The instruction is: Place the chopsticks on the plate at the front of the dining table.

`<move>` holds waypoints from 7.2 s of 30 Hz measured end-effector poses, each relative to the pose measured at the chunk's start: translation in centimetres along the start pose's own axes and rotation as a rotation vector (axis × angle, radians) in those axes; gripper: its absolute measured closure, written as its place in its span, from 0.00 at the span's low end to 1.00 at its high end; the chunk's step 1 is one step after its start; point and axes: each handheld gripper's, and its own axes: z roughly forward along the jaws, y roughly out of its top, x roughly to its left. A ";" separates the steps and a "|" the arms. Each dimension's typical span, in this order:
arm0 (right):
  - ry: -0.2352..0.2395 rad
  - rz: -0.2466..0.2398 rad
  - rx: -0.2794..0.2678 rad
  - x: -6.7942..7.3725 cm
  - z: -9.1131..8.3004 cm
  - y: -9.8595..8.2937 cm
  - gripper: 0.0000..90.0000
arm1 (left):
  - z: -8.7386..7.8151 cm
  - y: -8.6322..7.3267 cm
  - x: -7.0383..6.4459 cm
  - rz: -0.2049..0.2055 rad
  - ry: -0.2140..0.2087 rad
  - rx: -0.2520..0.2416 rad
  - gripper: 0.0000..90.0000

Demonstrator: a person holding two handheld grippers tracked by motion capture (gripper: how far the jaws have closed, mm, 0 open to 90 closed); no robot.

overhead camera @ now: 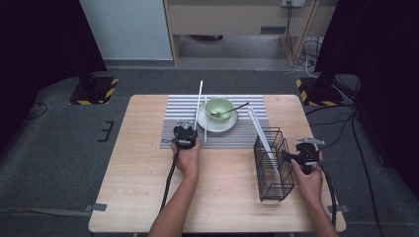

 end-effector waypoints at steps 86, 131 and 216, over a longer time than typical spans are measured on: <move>-0.001 0.001 0.000 0.0 0.0 0.0 0.13 | 0.2 -1.3 -0.3 -0.044 0.015 0.049 0.94; -0.001 0.001 0.000 0.0 0.0 0.0 0.13 | 0.9 -1.3 -1.7 -0.058 -0.054 0.049 0.90; -0.001 0.001 0.000 0.0 0.0 0.0 0.13 | 1.1 -1.9 -3.3 0.094 -0.044 -0.006 0.54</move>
